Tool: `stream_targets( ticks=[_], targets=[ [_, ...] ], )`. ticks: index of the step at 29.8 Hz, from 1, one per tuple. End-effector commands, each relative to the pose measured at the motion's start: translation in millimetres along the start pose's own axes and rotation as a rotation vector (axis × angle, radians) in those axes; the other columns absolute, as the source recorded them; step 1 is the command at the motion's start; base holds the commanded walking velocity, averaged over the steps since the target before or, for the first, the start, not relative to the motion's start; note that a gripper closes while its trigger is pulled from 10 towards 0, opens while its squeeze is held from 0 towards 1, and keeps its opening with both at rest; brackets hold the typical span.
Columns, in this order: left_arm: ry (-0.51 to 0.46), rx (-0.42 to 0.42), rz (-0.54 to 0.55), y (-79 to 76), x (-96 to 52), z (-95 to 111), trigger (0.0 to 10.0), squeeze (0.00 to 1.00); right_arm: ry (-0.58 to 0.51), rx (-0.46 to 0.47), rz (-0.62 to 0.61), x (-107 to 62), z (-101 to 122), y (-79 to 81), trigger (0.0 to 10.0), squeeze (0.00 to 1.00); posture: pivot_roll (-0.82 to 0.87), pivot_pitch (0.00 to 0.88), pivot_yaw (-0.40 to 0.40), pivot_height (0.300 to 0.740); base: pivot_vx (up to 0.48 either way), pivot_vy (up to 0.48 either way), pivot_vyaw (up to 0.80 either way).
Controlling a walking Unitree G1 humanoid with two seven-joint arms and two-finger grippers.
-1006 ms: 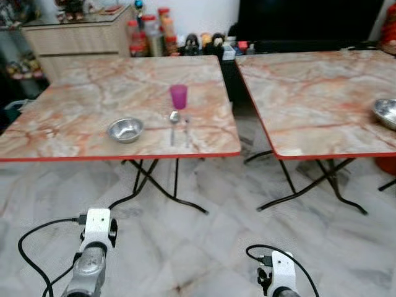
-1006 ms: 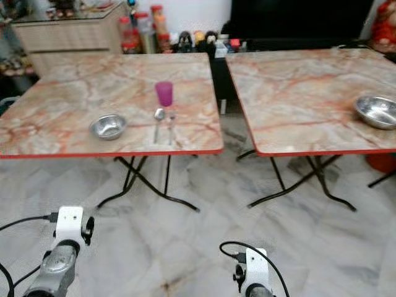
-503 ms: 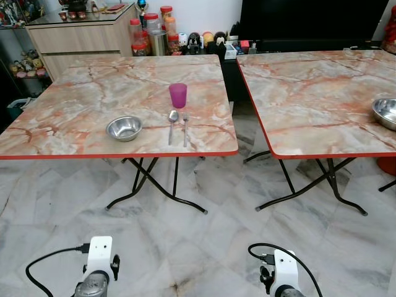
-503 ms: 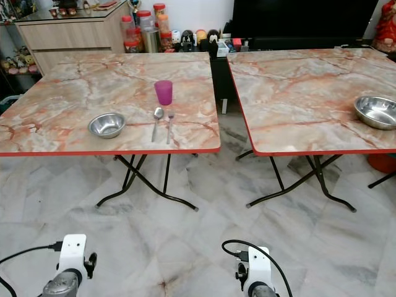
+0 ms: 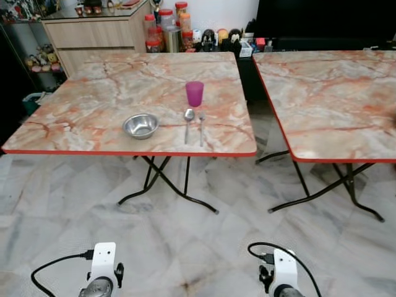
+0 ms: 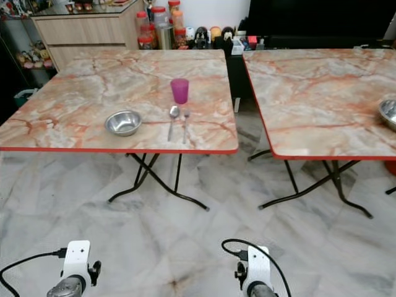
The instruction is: Setting the table
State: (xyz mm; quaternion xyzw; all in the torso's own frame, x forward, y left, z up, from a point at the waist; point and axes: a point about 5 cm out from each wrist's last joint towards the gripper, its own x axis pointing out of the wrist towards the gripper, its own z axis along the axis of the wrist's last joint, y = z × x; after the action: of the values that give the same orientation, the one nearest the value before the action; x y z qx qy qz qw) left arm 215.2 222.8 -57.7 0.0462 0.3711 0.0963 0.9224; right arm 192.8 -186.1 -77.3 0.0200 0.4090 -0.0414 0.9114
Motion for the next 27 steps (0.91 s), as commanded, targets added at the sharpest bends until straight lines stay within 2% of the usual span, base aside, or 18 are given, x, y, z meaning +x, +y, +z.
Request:
stream_targets(
  ticks=[1,6,19,27],
  targets=[
    [0.025,0.01,0.002,2.1,-0.9,-5.2,10.0,0.0,0.005,-0.006,0.01,0.0,-1.0,3.2,10.0,0.0,0.04,0.0,0.048,0.74,0.0,0.48,0.51],
    [0.029,0.012,-0.001,1.8,-1.1,-6.2,10.0,0.0,0.007,-0.004,0.009,-0.1,-1.6,3.8,10.0,0.0,0.04,0.0,0.049,0.74,0.0,0.48,0.62],
    [0.021,0.011,-0.012,-2.0,-0.9,-4.7,10.0,0.0,0.002,0.021,0.001,0.2,-0.5,3.2,10.0,0.0,0.04,0.0,0.048,0.74,0.0,0.472,0.0],
    [-0.014,0.017,-0.035,-5.6,-0.1,1.2,10.0,0.0,0.004,0.028,0.0,0.1,-0.9,3.3,10.0,0.0,0.04,0.0,0.052,0.74,0.0,0.0,0.0]
  ],
)
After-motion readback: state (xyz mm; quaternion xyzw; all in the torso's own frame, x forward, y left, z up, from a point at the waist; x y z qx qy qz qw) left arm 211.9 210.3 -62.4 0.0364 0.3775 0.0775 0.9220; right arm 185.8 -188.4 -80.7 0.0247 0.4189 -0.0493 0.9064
